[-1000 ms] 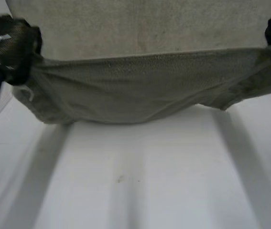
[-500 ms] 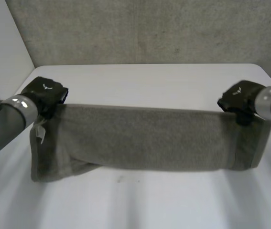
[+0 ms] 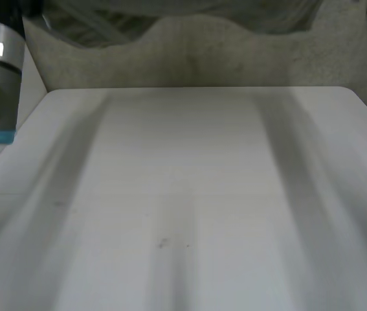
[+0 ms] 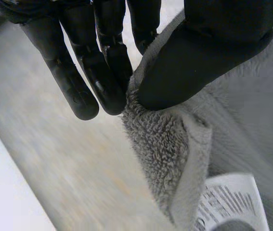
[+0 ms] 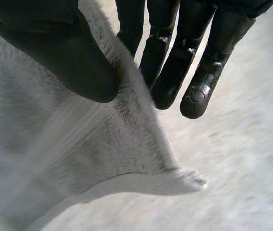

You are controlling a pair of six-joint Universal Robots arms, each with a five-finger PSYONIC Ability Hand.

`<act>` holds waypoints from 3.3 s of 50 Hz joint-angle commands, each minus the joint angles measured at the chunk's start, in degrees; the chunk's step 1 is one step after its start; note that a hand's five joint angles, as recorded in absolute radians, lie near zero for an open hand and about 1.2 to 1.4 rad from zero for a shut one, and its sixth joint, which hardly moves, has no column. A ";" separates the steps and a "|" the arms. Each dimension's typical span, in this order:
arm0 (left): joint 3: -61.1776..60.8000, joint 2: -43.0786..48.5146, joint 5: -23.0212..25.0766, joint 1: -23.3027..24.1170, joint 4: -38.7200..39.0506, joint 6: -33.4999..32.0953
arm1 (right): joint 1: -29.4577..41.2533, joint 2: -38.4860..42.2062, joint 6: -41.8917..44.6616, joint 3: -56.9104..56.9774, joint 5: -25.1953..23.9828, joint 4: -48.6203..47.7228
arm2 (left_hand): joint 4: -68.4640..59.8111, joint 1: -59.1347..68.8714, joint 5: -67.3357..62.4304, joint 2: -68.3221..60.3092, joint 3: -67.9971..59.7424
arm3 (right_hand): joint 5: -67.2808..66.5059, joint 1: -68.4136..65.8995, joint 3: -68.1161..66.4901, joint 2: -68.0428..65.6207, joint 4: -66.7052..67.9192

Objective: Fold the towel.

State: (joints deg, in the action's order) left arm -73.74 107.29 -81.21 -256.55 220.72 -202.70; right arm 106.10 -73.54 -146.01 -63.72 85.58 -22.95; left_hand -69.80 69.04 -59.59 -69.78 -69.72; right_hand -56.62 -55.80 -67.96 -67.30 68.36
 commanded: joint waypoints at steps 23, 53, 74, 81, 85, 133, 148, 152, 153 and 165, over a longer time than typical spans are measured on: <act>-23.02 12.51 0.26 -3.52 -19.26 -23.09 | -2.74 11.14 11.27 -23.20 -5.07 23.83 | 35.44 -34.68 35.23 35.42 35.36 | -13.38 -24.20 -12.04 -12.70 11.64; -28.47 7.96 2.10 -4.05 -21.29 -22.57 | -4.15 7.54 11.18 -29.71 -6.47 23.75 | -10.20 10.96 -10.41 -10.22 -10.28 | -13.38 -24.20 -12.04 -12.70 11.64; -38.32 -19.82 7.01 -10.55 -59.26 -23.45 | -16.18 -13.99 38.34 -39.39 -11.46 61.18 | -10.20 10.96 -10.41 -10.22 -10.28 | -13.38 -24.20 -12.04 -12.70 11.64; -34.03 -18.70 10.98 -10.99 -55.85 -22.49 | -16.28 -11.20 33.97 -32.36 -17.54 56.99 | -10.20 10.96 -10.41 -10.22 -10.28 | -13.38 -24.20 -12.04 -12.70 11.64; -30.06 -12.45 10.63 -9.15 -49.68 -20.55 | -14.09 -2.87 28.87 -26.75 -15.01 51.27 | -10.20 10.96 -10.41 -10.22 -10.28 | -13.38 -24.20 -12.04 -12.70 11.64; -4.29 19.73 -8.44 5.00 -27.18 -15.89 | -4.32 18.52 13.20 -8.70 3.02 14.25 | 59.80 -59.04 59.59 59.78 59.72 | 56.62 45.80 57.96 57.30 -58.36; -22.31 6.02 -8.18 5.09 -26.13 -7.83 | -12.67 7.19 -0.07 -27.69 -10.25 28.32 | 59.80 -59.04 59.59 59.78 59.72 | 46.11 35.29 47.45 46.79 -47.85; -25.04 4.07 -8.09 5.00 -25.86 -1.14 | -16.79 4.73 0.37 -34.78 -16.38 24.82 | 59.80 -59.04 59.59 59.78 59.72 | 39.23 28.41 40.57 39.91 -40.97; -25.05 4.07 -8.09 5.00 -25.86 -1.12 | -16.80 4.73 0.37 -34.81 -16.41 24.80 | 59.80 -59.04 59.59 59.78 59.72 | 39.21 28.39 40.55 39.89 -40.95; -26.72 2.32 -8.09 5.18 -25.51 1.16 | -21.02 5.43 0.72 -39.90 -20.27 17.60 | 59.80 -59.04 59.59 59.78 59.72 | 24.10 13.28 25.44 24.78 -25.84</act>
State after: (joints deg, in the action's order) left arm -99.95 110.19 -89.28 -251.47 194.86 -201.25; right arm 85.81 -68.98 -145.33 -103.25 65.43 -3.36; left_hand -9.60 10.24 -1.45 -9.45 -9.61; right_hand -19.45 -26.12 -30.71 -30.63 30.60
